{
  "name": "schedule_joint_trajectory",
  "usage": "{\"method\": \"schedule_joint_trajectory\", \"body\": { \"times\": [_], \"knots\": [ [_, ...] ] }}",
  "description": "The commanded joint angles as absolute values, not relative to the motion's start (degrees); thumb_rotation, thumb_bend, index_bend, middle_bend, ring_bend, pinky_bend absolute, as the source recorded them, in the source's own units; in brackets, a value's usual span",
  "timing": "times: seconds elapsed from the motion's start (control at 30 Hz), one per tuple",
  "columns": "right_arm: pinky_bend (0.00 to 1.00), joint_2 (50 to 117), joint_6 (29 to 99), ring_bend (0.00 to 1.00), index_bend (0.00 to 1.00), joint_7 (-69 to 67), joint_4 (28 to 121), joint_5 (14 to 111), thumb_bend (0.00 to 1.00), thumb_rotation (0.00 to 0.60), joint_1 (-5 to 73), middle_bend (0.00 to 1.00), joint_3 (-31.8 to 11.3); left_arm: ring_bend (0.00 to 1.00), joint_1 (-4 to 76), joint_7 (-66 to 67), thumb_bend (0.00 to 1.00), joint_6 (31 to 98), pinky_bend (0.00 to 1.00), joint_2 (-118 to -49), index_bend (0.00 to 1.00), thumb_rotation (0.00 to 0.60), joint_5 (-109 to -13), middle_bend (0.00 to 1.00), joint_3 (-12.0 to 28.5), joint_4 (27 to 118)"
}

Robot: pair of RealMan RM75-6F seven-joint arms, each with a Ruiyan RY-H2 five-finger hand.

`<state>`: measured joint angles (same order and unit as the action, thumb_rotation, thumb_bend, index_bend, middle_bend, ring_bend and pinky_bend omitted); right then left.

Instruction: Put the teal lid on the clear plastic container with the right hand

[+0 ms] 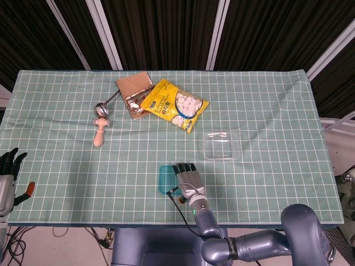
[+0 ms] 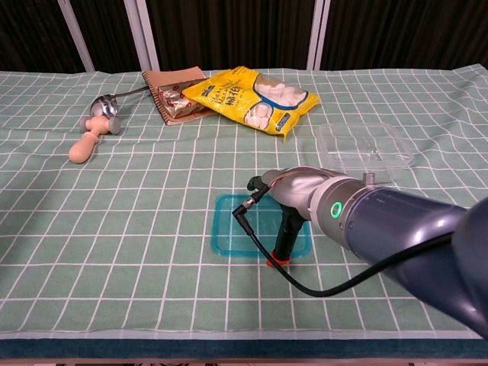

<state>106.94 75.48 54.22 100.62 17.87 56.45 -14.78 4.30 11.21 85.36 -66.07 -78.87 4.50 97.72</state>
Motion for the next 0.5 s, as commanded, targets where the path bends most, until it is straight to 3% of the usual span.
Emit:
{"method": "schedule_joint_trajectory", "body": {
  "times": [0.03,0.5],
  "knots": [
    [0.00,107.3,75.7,0.00,0.00,54.4,100.2,17.7,0.21,0.600,56.6,0.10,-15.1,0.00,4.3,11.2,0.34,85.4,0.00,-66.0,0.12,0.600,-78.8,0.00,4.5,97.7],
    [0.00,109.7,75.8,0.00,0.00,55.0,97.8,16.4,0.22,0.600,57.4,0.10,-17.8,0.00,4.3,11.2,0.34,85.3,0.00,-66.0,0.12,0.600,-78.7,0.00,4.5,97.7]
  ]
}}
